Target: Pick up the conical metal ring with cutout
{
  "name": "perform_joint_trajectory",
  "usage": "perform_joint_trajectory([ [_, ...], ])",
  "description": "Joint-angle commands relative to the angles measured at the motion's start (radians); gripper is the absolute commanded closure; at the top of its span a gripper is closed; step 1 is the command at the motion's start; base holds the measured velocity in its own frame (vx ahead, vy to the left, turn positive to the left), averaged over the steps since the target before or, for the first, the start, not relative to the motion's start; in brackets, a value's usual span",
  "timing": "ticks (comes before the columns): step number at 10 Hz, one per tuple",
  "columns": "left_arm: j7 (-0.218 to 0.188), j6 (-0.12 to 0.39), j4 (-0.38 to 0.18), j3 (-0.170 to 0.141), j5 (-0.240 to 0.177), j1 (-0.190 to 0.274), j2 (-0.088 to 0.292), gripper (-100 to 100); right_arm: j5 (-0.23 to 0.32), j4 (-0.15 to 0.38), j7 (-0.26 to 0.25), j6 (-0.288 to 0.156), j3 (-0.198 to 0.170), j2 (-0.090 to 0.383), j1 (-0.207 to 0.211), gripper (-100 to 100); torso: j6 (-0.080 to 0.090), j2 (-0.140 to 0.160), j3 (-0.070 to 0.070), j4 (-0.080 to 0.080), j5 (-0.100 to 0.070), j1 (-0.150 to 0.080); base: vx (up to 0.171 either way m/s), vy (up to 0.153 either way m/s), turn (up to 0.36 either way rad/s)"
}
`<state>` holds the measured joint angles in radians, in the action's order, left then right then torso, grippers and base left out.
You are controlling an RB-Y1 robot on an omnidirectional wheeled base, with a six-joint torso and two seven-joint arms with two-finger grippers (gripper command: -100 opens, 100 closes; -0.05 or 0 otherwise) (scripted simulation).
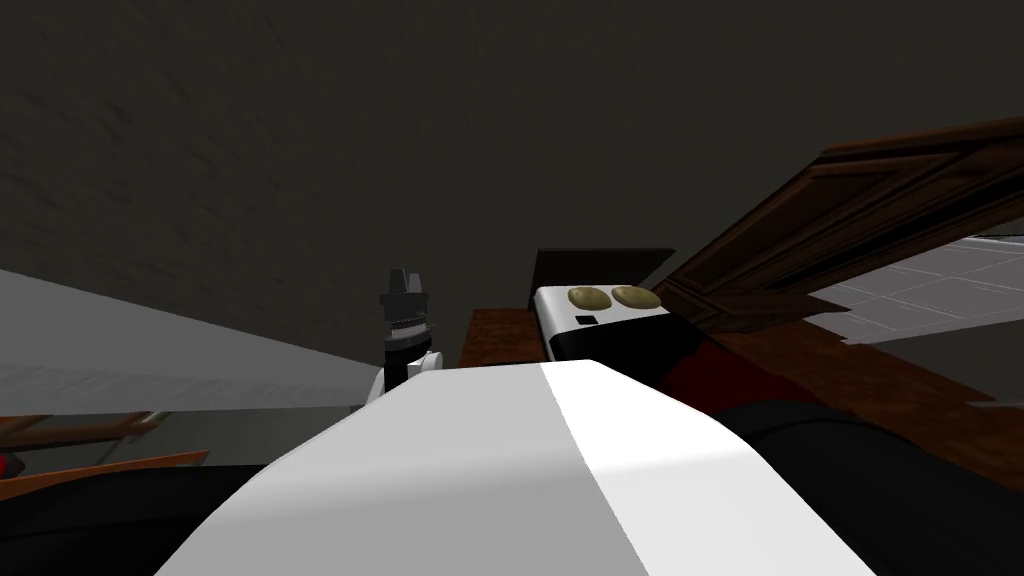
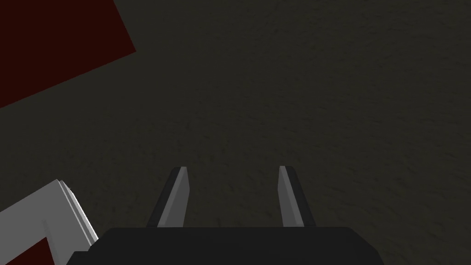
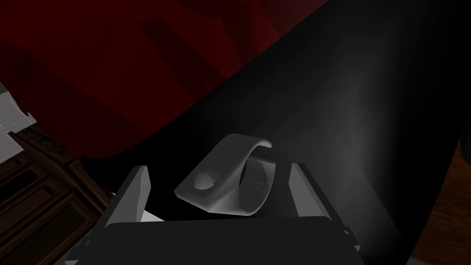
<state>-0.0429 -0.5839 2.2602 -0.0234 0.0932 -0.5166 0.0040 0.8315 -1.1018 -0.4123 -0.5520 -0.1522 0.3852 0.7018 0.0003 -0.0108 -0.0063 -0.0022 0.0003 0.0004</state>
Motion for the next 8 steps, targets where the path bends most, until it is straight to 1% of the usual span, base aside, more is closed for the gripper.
perform_joint_trajectory([
  [1, 0.000, 0.000, 0.000, 0.000, 0.000, 0.000, 0.000, 0, 0.020, 0.033, -0.019, -0.021, -0.008, 0.017, 0.009, -100, 0.000, 0.000, 0.000, 0.000, 0.000, 0.000, 0.172, 0.001, 0.140],
  [2, 0.000, 0.000, 0.000, 0.000, 0.000, 0.000, 0.000, 0, 0.025, 0.041, -0.024, -0.026, -0.011, 0.021, 0.009, -100, 0.000, -0.001, 0.000, 0.000, 0.000, 0.001, 0.192, -0.002, 0.077],
  [3, 0.000, 0.000, 0.000, 0.000, 0.000, 0.000, 0.000, 0, 0.006, 0.022, -0.032, -0.027, -0.010, 0.020, 0.010, -100, 0.000, -0.002, -0.001, 0.000, 0.000, 0.001, 0.085, -0.004, 0.012],
  [4, 0.000, 0.000, 0.000, 0.000, 0.000, 0.000, 0.000, 0, 0.008, 0.024, -0.033, -0.029, -0.010, 0.021, 0.009, 0, 0.000, 0.003, 0.002, 0.000, 0.000, 0.002, 0.016, -0.001, 0.000],
  [5, 0.000, 0.000, 0.000, 0.000, 0.000, 0.000, 0.000, 0, 0.007, 0.060, -0.030, -0.031, -0.010, 0.011, -0.027, -100, 0.001, 0.008, 0.004, 0.001, 0.000, 0.002, -0.031, -0.021, 0.028],
  [7, 0.000, 0.000, 0.000, 0.000, 0.000, 0.000, 0.000, 0, 0.006, 0.109, -0.026, -0.034, -0.011, -0.002, -0.075, -100, 0.000, 0.014, 0.008, 0.003, 0.000, 0.000, -0.085, -0.045, 0.059],
  [8, 0.000, 0.000, 0.000, 0.000, 0.000, 0.000, 0.000, 0, 0.006, 0.121, -0.025, -0.035, -0.011, -0.005, -0.087, -100, 0.000, 0.016, 0.009, 0.003, 0.000, -0.002, -0.068, -0.052, 0.041],
])
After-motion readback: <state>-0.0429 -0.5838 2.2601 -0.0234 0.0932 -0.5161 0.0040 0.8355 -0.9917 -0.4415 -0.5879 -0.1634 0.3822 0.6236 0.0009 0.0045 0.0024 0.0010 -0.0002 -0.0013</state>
